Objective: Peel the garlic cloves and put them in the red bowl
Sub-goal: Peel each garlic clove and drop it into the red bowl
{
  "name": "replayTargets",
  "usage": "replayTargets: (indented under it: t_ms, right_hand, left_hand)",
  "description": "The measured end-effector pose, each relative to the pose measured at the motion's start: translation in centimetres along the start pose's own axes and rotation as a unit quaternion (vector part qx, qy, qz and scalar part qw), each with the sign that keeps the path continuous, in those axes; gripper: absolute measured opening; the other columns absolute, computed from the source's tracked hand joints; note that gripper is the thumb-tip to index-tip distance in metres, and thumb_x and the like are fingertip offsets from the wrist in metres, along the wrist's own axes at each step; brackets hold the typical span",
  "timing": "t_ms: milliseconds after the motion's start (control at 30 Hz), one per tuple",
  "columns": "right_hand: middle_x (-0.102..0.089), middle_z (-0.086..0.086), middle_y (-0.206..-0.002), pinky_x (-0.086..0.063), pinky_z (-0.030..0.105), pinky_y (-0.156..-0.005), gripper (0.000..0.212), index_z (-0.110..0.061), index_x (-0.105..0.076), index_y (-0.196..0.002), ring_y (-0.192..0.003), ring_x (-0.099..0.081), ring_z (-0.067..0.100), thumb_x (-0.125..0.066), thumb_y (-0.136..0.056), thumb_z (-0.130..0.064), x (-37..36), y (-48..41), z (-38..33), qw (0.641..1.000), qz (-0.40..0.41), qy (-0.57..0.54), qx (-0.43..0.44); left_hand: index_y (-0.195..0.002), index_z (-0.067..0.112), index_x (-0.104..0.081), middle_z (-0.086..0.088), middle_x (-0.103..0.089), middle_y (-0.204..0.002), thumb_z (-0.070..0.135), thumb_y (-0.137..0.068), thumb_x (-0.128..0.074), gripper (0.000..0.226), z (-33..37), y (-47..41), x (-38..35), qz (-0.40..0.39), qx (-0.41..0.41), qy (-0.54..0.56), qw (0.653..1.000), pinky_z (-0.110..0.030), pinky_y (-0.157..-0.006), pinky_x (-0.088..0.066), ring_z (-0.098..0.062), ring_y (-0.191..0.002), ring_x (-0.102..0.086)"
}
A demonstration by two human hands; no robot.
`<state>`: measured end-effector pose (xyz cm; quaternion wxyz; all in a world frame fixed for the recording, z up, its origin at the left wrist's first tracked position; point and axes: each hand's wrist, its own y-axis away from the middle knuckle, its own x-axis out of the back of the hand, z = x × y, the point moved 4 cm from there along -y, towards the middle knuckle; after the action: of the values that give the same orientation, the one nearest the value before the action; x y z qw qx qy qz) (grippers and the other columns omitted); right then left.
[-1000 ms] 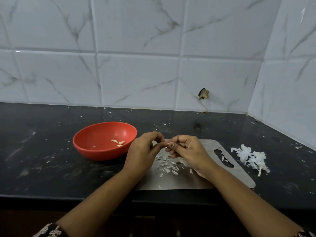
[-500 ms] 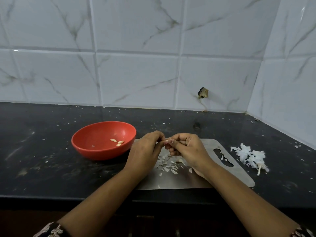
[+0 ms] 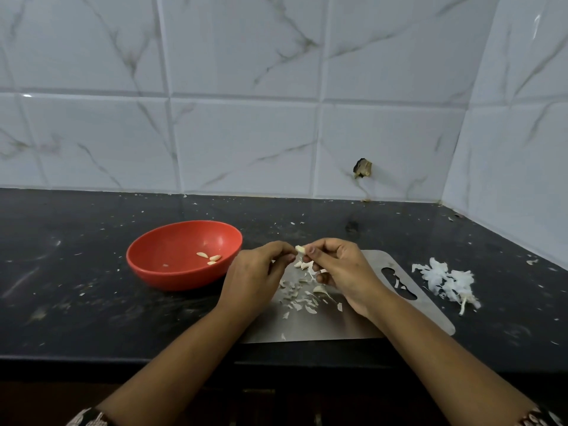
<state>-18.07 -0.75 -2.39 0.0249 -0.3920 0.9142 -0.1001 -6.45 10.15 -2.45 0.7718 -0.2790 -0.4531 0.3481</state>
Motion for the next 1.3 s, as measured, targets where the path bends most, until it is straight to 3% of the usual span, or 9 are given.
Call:
replayTargets:
  t_ms: [133, 333, 533, 700, 833, 1000, 1233, 1300]
  right_hand:
    - [-0.068, 0.002, -0.073, -0.046, 0.019, -0.053, 0.012, -0.01, -0.072, -0.089, -0.06, -0.054, 0.004, -0.061, -0.092, -0.014, -0.4, 0.1, -0.1, 0.999, -0.037, -0.021, -0.003]
    - [-0.069, 0.002, -0.075, -0.046, 0.018, -0.054, 0.012, -0.01, -0.072, -0.091, -0.062, -0.055, 0.005, -0.061, -0.092, -0.015, -0.6, 0.1, -0.1, 0.998, -0.061, -0.014, 0.002]
    - [-0.069, 0.001, -0.073, -0.047, 0.018, -0.054, 0.012, -0.009, -0.071, -0.095, -0.061, -0.055, 0.004, -0.06, -0.094, -0.011, -0.5, 0.1, 0.2, 0.997, -0.069, 0.021, 0.002]
    - [-0.068, 0.003, -0.072, -0.048, 0.017, -0.054, 0.01, -0.008, -0.072, -0.092, -0.057, -0.055, 0.005, -0.062, -0.092, -0.008, -0.3, 0.1, 0.2, 0.996, -0.08, 0.038, 0.013]
    - [-0.069, 0.003, -0.071, -0.049, 0.016, -0.055, 0.009, -0.006, -0.071, -0.092, -0.055, -0.055, 0.003, -0.062, -0.092, -0.009, -0.3, 0.1, 0.2, 0.997, -0.069, 0.032, 0.012]
    - [-0.068, 0.005, -0.073, -0.048, 0.016, -0.053, 0.011, -0.006, -0.071, -0.089, -0.056, -0.055, 0.003, -0.061, -0.092, -0.007, -0.5, 0.0, 0.1, 0.999, -0.044, 0.01, 0.013]
    - [-0.065, 0.003, -0.066, -0.048, 0.016, -0.051, 0.013, -0.003, -0.07, -0.088, -0.051, -0.054, 0.005, -0.059, -0.094, -0.008, 0.5, -0.6, 0.1, 0.999, 0.032, -0.018, 0.011]
    - [-0.068, 0.002, -0.069, -0.05, 0.017, -0.054, 0.012, -0.005, -0.07, -0.089, -0.056, -0.058, 0.006, -0.06, -0.093, -0.009, 0.3, -0.4, 0.2, 1.0, 0.009, -0.009, 0.007]
  left_hand:
    - [-0.089, 0.024, -0.066, 0.022, -0.065, -0.076, 0.023, -0.084, -0.072, 0.008, -0.1, 0.0, 0.5, 0.035, 0.037, 0.059, 0.997, -0.025, -0.052, -0.047, -0.012, -0.053, -0.057]
    - [-0.079, 0.034, -0.062, 0.023, -0.065, -0.08, 0.013, -0.082, -0.073, 0.023, 0.1, -0.3, 0.6, 0.013, 0.062, 0.115, 0.991, -0.017, -0.054, -0.045, 0.0, -0.061, -0.058]
    - [-0.078, 0.026, -0.064, 0.024, -0.063, -0.071, 0.011, -0.081, -0.073, 0.017, -0.2, -0.1, 0.4, -0.014, 0.072, 0.112, 0.991, -0.012, -0.055, -0.043, 0.002, -0.061, -0.057]
    - [-0.081, 0.026, -0.064, 0.016, -0.063, -0.075, 0.016, -0.086, -0.069, 0.012, -0.2, 0.0, 0.2, -0.05, 0.049, 0.081, 0.994, -0.024, -0.057, -0.048, -0.01, -0.06, -0.055]
    - [-0.084, 0.021, -0.061, 0.012, -0.061, -0.078, 0.016, -0.089, -0.065, 0.008, -0.1, -0.1, 0.0, -0.053, 0.036, 0.069, 0.996, -0.029, -0.058, -0.045, -0.013, -0.061, -0.052]
    - [-0.086, 0.026, -0.054, 0.013, -0.057, -0.081, 0.015, -0.091, -0.06, 0.013, 0.1, 0.0, -0.1, -0.051, 0.028, 0.027, 0.998, -0.014, -0.057, -0.035, -0.004, -0.065, -0.049]
    - [-0.087, 0.023, -0.053, 0.017, -0.054, -0.08, 0.014, -0.093, -0.057, 0.012, 0.4, 0.0, -0.4, -0.064, 0.001, 0.007, 0.998, -0.021, -0.063, -0.041, 0.001, -0.075, -0.05]
    - [-0.088, 0.023, -0.053, 0.018, -0.053, -0.08, 0.013, -0.093, -0.057, 0.012, 0.3, 0.1, -0.5, -0.069, 0.001, 0.011, 0.998, -0.019, -0.063, -0.039, 0.0, -0.076, -0.05]
